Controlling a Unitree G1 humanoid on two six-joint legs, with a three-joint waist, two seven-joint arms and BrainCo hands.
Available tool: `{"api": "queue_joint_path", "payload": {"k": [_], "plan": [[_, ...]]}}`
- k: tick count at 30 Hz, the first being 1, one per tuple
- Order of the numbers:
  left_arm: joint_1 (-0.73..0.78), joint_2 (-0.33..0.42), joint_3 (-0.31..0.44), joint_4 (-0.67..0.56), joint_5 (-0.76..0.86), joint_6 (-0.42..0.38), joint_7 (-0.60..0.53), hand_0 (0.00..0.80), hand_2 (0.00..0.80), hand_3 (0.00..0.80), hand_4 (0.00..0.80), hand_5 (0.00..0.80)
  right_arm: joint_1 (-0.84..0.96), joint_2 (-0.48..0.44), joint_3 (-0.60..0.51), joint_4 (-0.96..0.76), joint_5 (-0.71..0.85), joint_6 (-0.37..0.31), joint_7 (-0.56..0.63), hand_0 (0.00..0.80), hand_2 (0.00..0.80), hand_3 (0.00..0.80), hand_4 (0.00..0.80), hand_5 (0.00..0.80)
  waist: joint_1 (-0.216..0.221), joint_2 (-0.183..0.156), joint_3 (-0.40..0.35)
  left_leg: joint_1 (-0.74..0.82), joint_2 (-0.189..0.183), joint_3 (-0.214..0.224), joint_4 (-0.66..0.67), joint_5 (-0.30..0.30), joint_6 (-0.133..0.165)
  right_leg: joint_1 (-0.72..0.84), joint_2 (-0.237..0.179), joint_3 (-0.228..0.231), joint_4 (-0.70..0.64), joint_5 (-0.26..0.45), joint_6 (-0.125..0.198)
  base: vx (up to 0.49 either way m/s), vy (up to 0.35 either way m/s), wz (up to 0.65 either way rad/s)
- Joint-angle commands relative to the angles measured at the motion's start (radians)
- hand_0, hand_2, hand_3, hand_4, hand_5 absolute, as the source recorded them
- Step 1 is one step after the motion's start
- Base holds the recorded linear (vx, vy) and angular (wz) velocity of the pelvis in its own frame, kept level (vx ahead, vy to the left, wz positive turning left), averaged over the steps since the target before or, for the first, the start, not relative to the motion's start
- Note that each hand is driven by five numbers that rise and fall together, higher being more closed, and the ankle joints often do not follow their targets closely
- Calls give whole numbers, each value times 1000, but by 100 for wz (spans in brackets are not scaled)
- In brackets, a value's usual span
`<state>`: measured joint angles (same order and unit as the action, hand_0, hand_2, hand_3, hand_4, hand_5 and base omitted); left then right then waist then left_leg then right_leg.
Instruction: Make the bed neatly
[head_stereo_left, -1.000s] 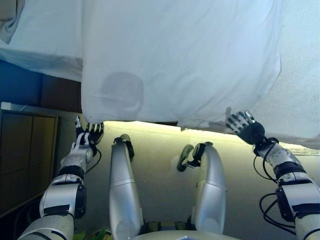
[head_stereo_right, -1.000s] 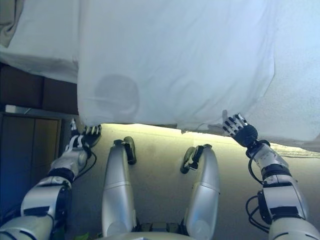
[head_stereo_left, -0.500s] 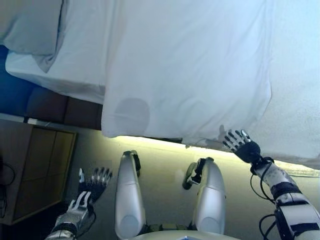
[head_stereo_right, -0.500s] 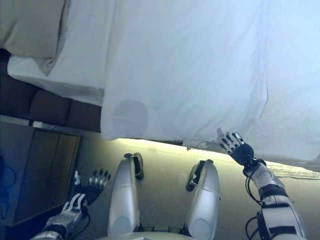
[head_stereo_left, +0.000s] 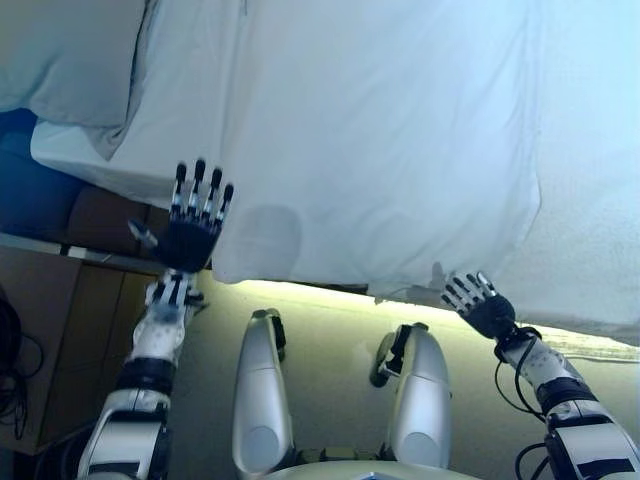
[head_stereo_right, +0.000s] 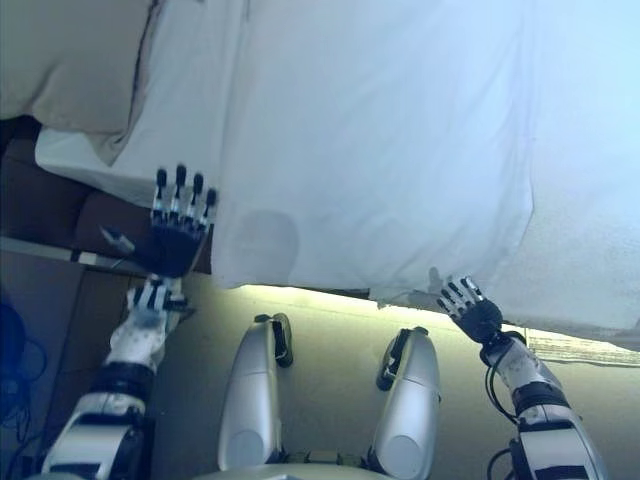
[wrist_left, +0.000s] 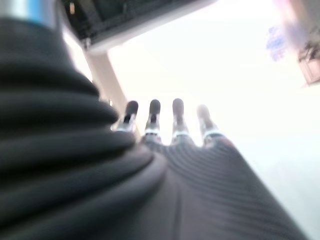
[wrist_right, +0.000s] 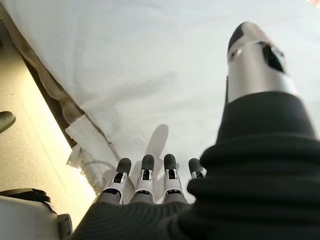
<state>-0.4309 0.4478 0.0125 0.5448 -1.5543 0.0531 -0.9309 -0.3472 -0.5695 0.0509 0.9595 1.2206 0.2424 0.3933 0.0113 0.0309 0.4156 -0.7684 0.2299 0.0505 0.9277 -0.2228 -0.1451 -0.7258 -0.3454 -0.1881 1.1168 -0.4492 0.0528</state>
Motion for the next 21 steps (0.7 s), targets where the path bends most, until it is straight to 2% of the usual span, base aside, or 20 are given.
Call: {"api": "queue_joint_path", "payload": {"k": [1,9,12,16,21], "plan": [[-78,52,-29,54,-46,5,41,0,0,0,0,0,-1,-43,-8,72,13,13,45,0,0,0,0,0,-23,-19,-26,39,22,18,-17,-91,-16,-39,-2,103,-62,108,87,5,60,-21],[-220,109,-48,225,-84,31,122,0,0,0,0,0,-48,-92,-12,118,21,47,68,0,0,0,0,0,-49,-54,-23,-30,36,17,49,-107,-9,-103,9,113,-21,107,88,-23,18,-14],[-266,124,-53,321,-109,65,177,0,0,0,0,0,-79,-106,-11,146,26,59,76,0,0,0,0,0,-54,-67,-24,-59,42,12,82,-120,-8,-128,12,110,-3,103,86,-47,-2,-18],[-311,140,-58,455,-119,123,169,0,0,0,0,0,-109,-123,-3,170,30,76,76,0,0,0,0,0,-65,-85,-24,-90,53,7,120,-132,-2,-153,21,107,19,98,79,-26,7,-15],[-329,142,-45,531,-165,166,211,0,0,0,0,0,-115,-139,-10,213,21,76,94,0,0,0,0,0,-69,-98,-21,-122,65,6,144,-139,1,-175,26,103,30,95,77,-5,19,-10]]}}
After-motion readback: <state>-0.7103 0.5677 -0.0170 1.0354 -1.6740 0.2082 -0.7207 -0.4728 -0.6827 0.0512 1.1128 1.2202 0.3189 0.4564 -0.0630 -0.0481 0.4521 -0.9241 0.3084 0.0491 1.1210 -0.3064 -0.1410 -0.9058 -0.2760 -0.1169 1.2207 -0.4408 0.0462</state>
